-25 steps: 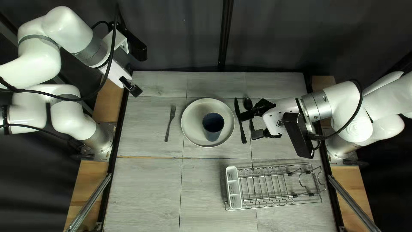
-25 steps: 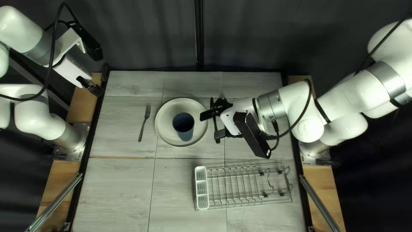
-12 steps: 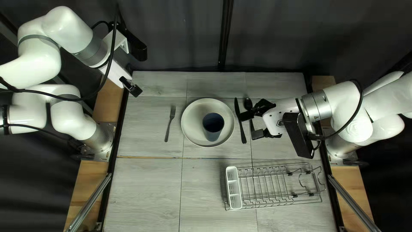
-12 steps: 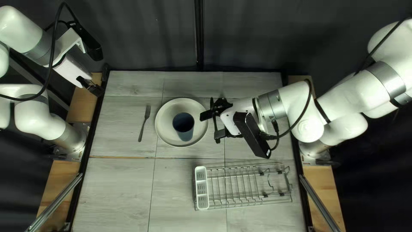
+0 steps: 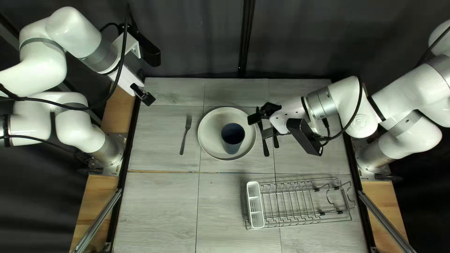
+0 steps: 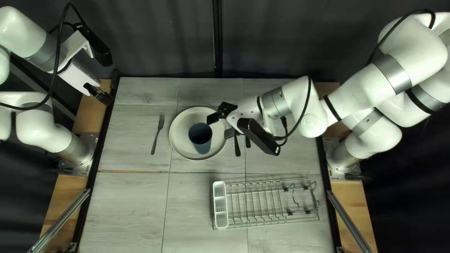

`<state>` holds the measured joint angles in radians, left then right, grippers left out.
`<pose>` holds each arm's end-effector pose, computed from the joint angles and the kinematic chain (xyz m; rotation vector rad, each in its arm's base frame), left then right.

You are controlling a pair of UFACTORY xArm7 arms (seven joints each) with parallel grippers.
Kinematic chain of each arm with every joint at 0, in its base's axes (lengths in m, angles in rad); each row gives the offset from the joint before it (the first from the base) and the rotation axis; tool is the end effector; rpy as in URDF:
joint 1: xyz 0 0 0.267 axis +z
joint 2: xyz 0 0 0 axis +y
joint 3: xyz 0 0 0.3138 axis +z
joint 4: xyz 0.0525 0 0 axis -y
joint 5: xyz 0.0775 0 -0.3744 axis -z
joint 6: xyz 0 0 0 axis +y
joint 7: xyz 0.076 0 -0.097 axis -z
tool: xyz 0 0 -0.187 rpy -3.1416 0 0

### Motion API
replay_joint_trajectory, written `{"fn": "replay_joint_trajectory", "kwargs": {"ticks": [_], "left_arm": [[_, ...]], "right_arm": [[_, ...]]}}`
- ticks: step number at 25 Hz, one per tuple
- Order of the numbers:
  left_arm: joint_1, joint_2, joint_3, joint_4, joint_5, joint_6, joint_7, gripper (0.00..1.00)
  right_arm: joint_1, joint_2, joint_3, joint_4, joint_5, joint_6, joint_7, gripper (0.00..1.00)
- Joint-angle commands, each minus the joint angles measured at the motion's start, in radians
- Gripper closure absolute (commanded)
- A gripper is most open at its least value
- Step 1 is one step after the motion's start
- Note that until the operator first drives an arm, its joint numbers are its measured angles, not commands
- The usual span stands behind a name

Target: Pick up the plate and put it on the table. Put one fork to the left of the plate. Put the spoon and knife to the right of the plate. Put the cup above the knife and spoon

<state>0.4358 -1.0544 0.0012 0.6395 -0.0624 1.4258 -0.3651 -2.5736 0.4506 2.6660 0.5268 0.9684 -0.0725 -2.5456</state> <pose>0.2459 0.0962 0.3373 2.8167 1.1947 0.4159 0.5332 -0.0121 0.2775 1.6891 1.6956 1.0546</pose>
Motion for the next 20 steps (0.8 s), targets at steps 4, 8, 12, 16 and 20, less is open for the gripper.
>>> {"fn": "replay_joint_trajectory", "kwargs": {"ticks": [4, 8, 12, 16, 20], "left_arm": [[0.0, 0.0, 0.0, 0.0, 0.0, 0.0, 0.0, 0.0], [0.0, 0.0, 0.0, 0.0, 0.0, 0.0, 0.0, 0.0], [0.0, 0.0, 0.0, 0.0, 0.0, 0.0, 0.0, 0.0], [0.0, 0.0, 0.0, 0.0, 0.0, 0.0, 0.0, 0.0], [0.0, 0.0, 0.0, 0.0, 0.0, 0.0, 0.0, 0.0]], "right_arm": [[-0.39, 0.032, 0.263, -0.026, -0.248, 0.245, 0.159, 0.0], [-0.484, -0.022, 0.379, -0.011, -0.341, 0.276, 0.29, 0.0], [-0.528, -0.037, 0.427, -0.008, -0.38, 0.289, 0.352, 0.0], [-0.528, -0.037, 0.427, -0.008, -0.38, 0.289, 0.352, 0.0], [-0.528, -0.037, 0.427, -0.008, -0.38, 0.289, 0.352, 0.0]]}}
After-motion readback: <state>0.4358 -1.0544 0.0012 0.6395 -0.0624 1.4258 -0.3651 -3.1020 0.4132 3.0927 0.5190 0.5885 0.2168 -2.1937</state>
